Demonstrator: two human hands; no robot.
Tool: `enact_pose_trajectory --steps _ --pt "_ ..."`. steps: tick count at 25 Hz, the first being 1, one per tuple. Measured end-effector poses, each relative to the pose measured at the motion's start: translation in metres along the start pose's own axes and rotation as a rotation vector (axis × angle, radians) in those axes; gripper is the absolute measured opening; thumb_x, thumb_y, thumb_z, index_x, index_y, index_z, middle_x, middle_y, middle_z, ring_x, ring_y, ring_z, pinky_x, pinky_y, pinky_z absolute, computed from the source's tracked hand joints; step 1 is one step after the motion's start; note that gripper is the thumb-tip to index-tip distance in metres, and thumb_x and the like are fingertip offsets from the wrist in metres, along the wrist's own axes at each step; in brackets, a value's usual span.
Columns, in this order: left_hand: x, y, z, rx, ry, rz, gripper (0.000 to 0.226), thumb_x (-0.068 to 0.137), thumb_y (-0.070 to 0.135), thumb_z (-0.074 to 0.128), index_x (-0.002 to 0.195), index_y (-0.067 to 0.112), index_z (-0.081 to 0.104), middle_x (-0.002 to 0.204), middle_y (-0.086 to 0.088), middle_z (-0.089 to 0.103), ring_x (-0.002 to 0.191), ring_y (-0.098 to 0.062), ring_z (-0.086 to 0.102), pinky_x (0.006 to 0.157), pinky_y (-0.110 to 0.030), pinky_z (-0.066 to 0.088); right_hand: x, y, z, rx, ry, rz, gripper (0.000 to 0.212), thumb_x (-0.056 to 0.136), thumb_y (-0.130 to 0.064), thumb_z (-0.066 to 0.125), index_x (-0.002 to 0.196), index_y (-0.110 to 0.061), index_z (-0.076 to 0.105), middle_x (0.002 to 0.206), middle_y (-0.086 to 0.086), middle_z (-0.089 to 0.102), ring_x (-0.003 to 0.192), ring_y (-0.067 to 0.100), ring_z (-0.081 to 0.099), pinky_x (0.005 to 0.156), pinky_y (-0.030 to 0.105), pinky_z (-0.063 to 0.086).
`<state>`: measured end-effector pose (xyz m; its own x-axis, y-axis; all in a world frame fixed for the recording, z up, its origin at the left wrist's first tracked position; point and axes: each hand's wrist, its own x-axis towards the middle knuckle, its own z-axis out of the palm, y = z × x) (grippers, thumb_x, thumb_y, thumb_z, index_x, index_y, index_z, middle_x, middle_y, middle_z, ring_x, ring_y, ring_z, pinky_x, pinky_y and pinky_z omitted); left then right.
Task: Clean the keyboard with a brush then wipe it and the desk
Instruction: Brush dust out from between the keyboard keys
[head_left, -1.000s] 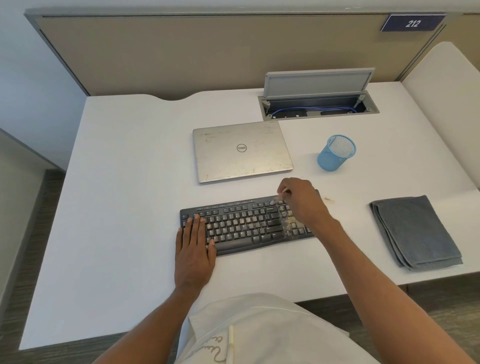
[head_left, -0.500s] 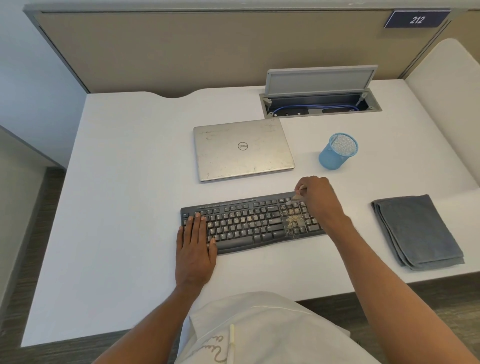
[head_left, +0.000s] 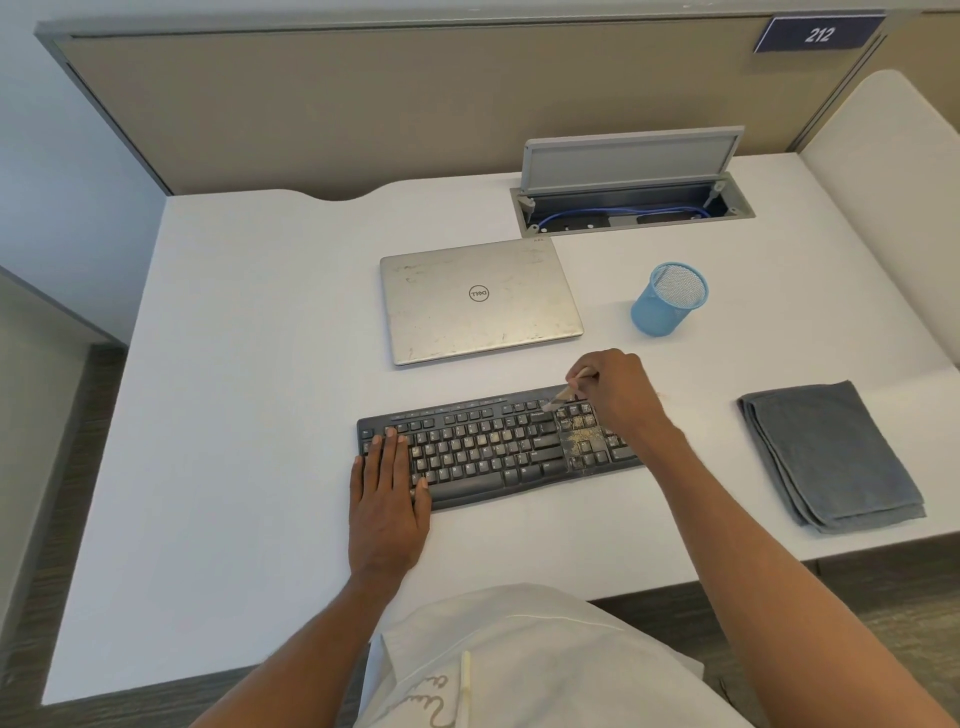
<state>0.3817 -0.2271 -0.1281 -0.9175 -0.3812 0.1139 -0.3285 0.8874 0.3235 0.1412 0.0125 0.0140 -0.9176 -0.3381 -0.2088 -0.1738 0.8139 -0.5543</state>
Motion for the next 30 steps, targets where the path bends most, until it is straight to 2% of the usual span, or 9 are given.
enact_pose_trajectory --steps 3,6,10,14,17,19,23,25,30 --pt "0.000 0.000 0.000 -0.011 0.008 -0.003 0.062 0.107 0.034 0.035 0.162 0.004 0.038 0.172 -0.011 0.032 0.161 -0.027 0.025 0.131 -0.052 0.022 0.000 0.026 -0.022 -0.013 0.073 0.061 0.017 0.093 -0.003 0.064 0.086 -0.011 0.077 0.085 0.009 0.075 0.071 0.018 0.067 0.064 0.030 0.052" --pt "0.000 0.001 0.000 -0.013 0.014 -0.001 0.062 0.107 0.033 0.036 0.161 0.004 0.039 0.172 -0.011 0.033 0.161 -0.028 0.026 0.131 -0.052 0.022 0.003 0.039 -0.037 -0.078 0.134 0.130 0.021 0.092 0.003 0.060 0.085 -0.009 0.075 0.086 0.013 0.075 0.078 0.026 0.068 0.071 0.032 0.054" --pt "0.000 0.001 0.000 -0.010 0.012 0.002 0.062 0.107 0.034 0.035 0.161 0.004 0.040 0.171 -0.011 0.033 0.161 -0.028 0.026 0.131 -0.053 0.022 0.003 0.019 -0.028 0.057 0.100 0.045 0.019 0.091 0.000 0.063 0.085 -0.011 0.078 0.075 -0.004 0.071 0.073 0.015 0.069 0.067 0.028 0.054" --pt "0.000 0.000 0.000 -0.010 0.016 0.004 0.062 0.107 0.034 0.035 0.161 0.004 0.039 0.172 -0.011 0.033 0.161 -0.028 0.025 0.131 -0.052 0.022 0.003 0.025 -0.017 0.086 0.068 0.034 0.019 0.090 -0.002 0.065 0.084 -0.014 0.079 0.072 -0.004 0.070 0.068 0.017 0.068 0.061 0.027 0.051" --pt "0.000 0.000 0.000 -0.007 0.011 0.000 0.062 0.107 0.034 0.035 0.162 0.004 0.039 0.172 -0.011 0.032 0.161 -0.027 0.024 0.131 -0.052 0.022 0.003 0.050 -0.031 0.030 0.114 0.095 0.019 0.090 -0.003 0.066 0.082 -0.015 0.078 0.074 0.001 0.072 0.071 0.020 0.069 0.063 0.025 0.047" --pt "-0.001 0.000 0.001 -0.006 0.010 0.003 0.062 0.107 0.034 0.035 0.162 0.005 0.038 0.172 -0.010 0.031 0.162 -0.027 0.024 0.131 -0.052 0.021 0.002 0.065 -0.044 -0.002 0.151 0.126 0.019 0.091 0.001 0.065 0.084 -0.011 0.077 0.079 0.008 0.075 0.074 0.024 0.072 0.070 0.029 0.051" --pt "-0.001 0.000 0.001 -0.009 0.015 0.003 0.062 0.108 0.034 0.036 0.162 0.005 0.038 0.172 -0.010 0.031 0.161 -0.027 0.024 0.131 -0.052 0.022 0.001 0.071 -0.056 -0.099 0.231 0.154 0.017 0.090 0.009 0.063 0.091 -0.003 0.076 0.091 0.016 0.076 0.080 0.033 0.070 0.072 0.038 0.056" --pt "-0.001 0.000 0.001 -0.012 0.016 0.001 0.062 0.107 0.033 0.037 0.162 0.005 0.038 0.172 -0.010 0.031 0.161 -0.027 0.024 0.131 -0.052 0.022 -0.002 0.060 -0.050 -0.029 0.243 0.100 0.017 0.090 0.007 0.062 0.092 -0.002 0.076 0.089 0.013 0.075 0.080 0.029 0.069 0.072 0.033 0.054" --pt "-0.001 0.000 0.000 0.001 0.008 0.002 0.062 0.108 0.033 0.036 0.162 0.004 0.038 0.172 -0.011 0.031 0.162 -0.027 0.024 0.131 -0.051 0.021 -0.009 0.042 -0.027 0.086 0.187 0.068 0.015 0.091 -0.001 0.063 0.087 -0.009 0.075 0.076 0.000 0.069 0.072 0.012 0.064 0.061 0.012 0.044"
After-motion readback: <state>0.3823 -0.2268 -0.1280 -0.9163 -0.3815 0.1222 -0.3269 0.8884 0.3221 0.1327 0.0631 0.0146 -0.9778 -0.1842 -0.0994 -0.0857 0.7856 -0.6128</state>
